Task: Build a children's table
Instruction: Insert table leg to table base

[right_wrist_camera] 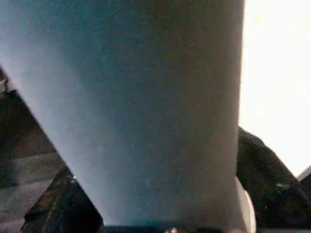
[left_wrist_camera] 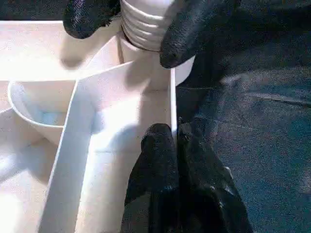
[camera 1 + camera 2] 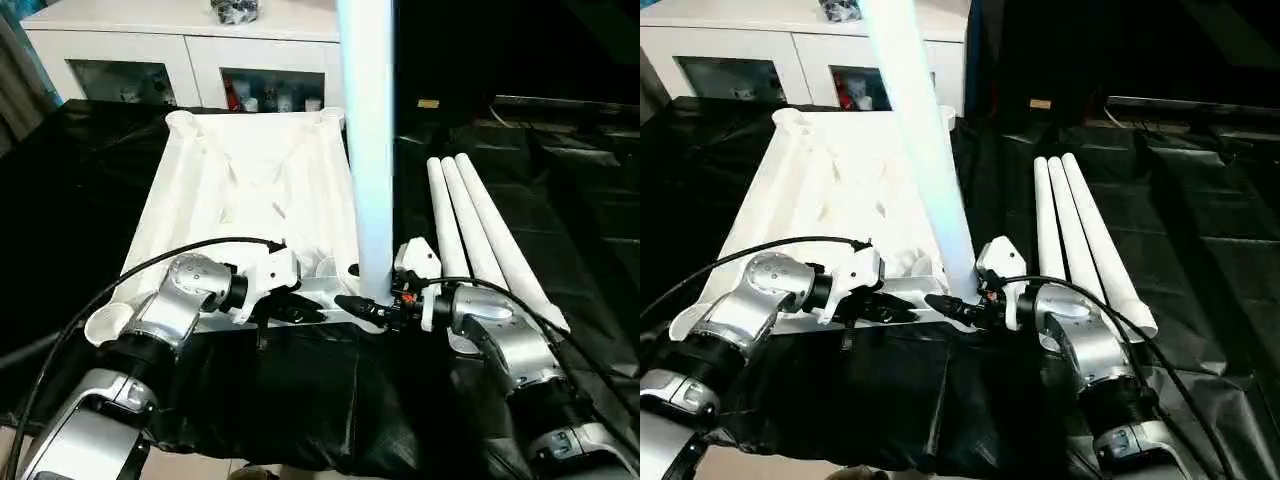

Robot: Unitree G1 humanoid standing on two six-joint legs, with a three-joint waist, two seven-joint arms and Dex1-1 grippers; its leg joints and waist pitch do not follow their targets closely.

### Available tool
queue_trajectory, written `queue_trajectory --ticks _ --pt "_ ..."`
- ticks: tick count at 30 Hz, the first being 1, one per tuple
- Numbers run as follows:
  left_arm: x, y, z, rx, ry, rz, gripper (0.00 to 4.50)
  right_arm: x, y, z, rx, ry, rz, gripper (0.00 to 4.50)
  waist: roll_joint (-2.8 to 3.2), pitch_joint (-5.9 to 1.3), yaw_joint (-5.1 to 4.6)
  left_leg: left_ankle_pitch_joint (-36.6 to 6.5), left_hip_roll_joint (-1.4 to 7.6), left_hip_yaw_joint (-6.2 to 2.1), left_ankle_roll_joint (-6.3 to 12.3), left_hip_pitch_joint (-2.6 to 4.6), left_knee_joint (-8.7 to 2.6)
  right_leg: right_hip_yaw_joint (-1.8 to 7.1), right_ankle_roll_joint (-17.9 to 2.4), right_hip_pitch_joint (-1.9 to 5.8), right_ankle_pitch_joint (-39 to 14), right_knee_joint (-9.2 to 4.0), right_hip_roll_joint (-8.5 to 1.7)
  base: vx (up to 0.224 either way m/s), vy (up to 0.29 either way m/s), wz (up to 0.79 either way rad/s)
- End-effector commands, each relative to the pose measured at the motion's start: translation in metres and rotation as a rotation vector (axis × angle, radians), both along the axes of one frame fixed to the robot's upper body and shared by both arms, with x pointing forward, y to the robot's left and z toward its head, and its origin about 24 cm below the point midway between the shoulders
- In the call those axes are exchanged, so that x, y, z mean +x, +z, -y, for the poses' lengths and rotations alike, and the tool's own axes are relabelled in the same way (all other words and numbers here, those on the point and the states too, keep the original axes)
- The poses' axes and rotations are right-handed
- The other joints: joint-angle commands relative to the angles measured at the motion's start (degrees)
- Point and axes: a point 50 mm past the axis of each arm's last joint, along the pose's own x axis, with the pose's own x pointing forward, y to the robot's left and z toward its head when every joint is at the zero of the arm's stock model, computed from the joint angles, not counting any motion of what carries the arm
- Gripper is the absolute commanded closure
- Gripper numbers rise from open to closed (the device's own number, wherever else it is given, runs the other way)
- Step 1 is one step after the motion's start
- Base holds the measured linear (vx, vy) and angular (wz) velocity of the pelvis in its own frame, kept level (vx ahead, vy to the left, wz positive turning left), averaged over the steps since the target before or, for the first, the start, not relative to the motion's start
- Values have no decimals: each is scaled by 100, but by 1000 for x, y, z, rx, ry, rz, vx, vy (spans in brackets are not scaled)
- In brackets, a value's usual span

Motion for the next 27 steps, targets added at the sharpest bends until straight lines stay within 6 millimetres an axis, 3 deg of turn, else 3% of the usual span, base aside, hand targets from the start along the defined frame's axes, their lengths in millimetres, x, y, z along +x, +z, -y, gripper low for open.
queue_trajectory --ticks 1,2,3,4,6,8,9,11,12,13,15,16,20,25,26,27 --pt "4 5 4 -15 6 25 450 -8 -11 -6 21 5 -53 174 18 -347 8 -684 394 -135 448 133 -326 242 -1556 241 623 -304 -530 0 0 0" --pt "4 5 4 -21 13 29 450 -8 -13 -5 42 -21 -59 174 9 -349 9 -694 393 -139 422 130 -326 241 -1563 246 621 -296 -528 0 0 0" --pt "5 5 4 -25 19 31 450 -7 -14 -4 65 -55 -62 174 105 -354 28 -721 395 -150 391 136 -323 242 -1571 231 616 -289 -540 0 0 0" --pt "5 5 3 -31 27 34 450 -7 -17 -3 98 -101 -72 174 131 -348 19 -792 397 -149 369 138 -328 244 -1569 219 590 -310 -541 0 0 0" --pt "5 6 3 -38 35 34 450 -7 -20 -1 120 -135 -84 175 102 -343 5 -938 392 -154 282 128 -342 236 -1608 246 532 -315 -534 0 0 0" --pt "6 6 3 -44 47 37 450 -8 -24 0 140 -170 -78 175 224 -324 14 -1198 388 -170 164 134 -357 240 -1597 229 212 -344 -544 0 0 0" --pt "6 6 3 -44 47 38 450 -8 -24 0 141 -171 -78 175 196 -317 4 -1282 392 -162 139 142 -367 242 -1598 223 139 -362 -535 0 0 0" --pt "6 6 3 -55 62 35 450 -10 -30 1 169 -219 -93 175 294 -318 12 -1403 390 -188 34 147 -380 241 -1599 227 89 -350 -536 0 0 0" --pt "6 6 3 -58 65 34 450 -10 -32 1 175 -229 -98 175 279 -310 2 -1515 388 -187 -3 151 -390 244 -1610 229 53 -358 -536 0 0 0" --pt "5 6 3 -58 65 32 450 -11 -35 1 169 -241 -103 175 312 -316 7 -1516 383 -196 -18 146 -389 242 -1624 241 76 -350 -547 0 0 0" --pt "4 5 3 -57 62 26 450 -13 -41 1 161 -254 -116 175 284 -323 -4 -1414 377 -194 12 136 -381 240 -1638 254 251 -340 -532 0 0 0" --pt "4 5 3 -55 60 23 450 -15 -44 1 159 -260 -124 175 334 -330 1 -1391 374 -197 20 131 -374 237 -1640 250 304 -332 -542 0 0 0" --pt "3 4 2 -51 55 15 450 -15 -49 0 160 -298 -141 175 331 -320 -34 -1526 382 -204 32 143 -395 228 -1648 242 236 -345 -532 0 0 0" --pt "3 3 3 -50 60 11 450 -9 -48 1 159 -318 -137 175 322 -240 -63 -2245 390 -212 -167 205 -472 260 -1560 205 -923 -450 -549 0 0 0" --pt "4 3 3 -50 63 10 450 -7 -47 0 151 -313 -127 175 248 -236 -74 -2284 396 -214 -190 220 -484 280 -1499 205 -1150 -475 -557 0 0 0" --pt "4 3 3 -50 63 10 450 -7 -47 0 151 -313 -127 175 276 -242 -65 -2240 394 -220 -189 219 -484 285 -1489 209 -1172 -473 -569 0 0 0"
